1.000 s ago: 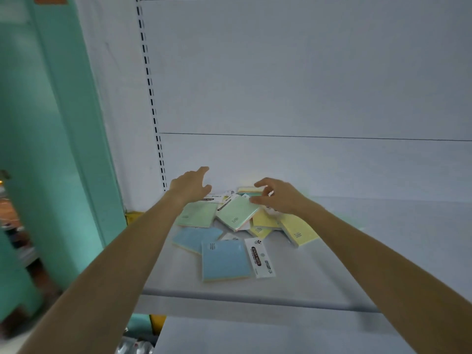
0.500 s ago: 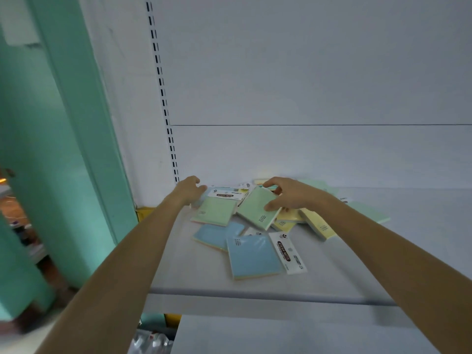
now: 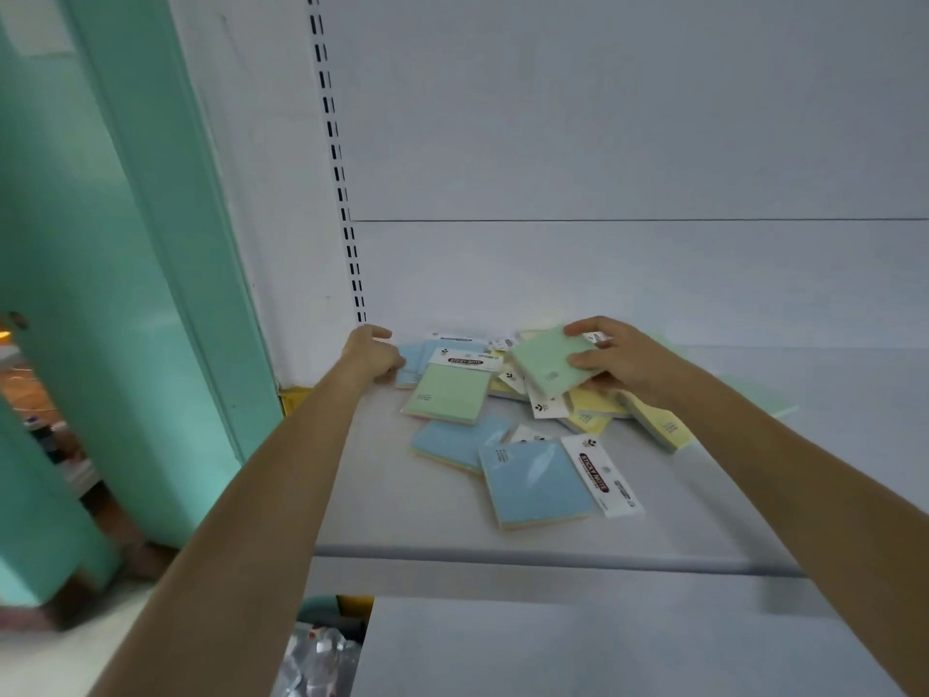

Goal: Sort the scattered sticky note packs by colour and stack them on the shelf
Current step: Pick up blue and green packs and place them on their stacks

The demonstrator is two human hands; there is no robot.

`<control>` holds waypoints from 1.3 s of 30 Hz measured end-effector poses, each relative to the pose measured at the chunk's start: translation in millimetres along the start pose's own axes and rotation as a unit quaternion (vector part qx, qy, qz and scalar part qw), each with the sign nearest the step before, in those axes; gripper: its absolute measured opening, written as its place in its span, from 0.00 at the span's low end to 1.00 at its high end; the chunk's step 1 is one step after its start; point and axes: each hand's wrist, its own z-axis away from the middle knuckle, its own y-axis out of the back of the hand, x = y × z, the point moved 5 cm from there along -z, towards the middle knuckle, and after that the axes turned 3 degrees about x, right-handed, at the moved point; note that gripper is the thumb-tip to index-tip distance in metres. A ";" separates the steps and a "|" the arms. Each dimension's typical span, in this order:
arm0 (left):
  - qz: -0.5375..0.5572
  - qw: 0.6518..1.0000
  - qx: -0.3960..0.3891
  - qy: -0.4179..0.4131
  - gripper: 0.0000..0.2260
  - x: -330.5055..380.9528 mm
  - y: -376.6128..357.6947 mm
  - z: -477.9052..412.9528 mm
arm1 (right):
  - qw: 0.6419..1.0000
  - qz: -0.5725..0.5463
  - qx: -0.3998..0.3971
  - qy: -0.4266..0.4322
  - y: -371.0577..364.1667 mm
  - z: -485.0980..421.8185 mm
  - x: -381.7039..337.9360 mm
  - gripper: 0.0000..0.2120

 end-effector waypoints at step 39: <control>0.146 0.965 -0.138 -0.169 0.18 191.9 -455.2 281.3 | 0.958 -0.109 0.266 0.001 468.1 224.1 166.3 0.26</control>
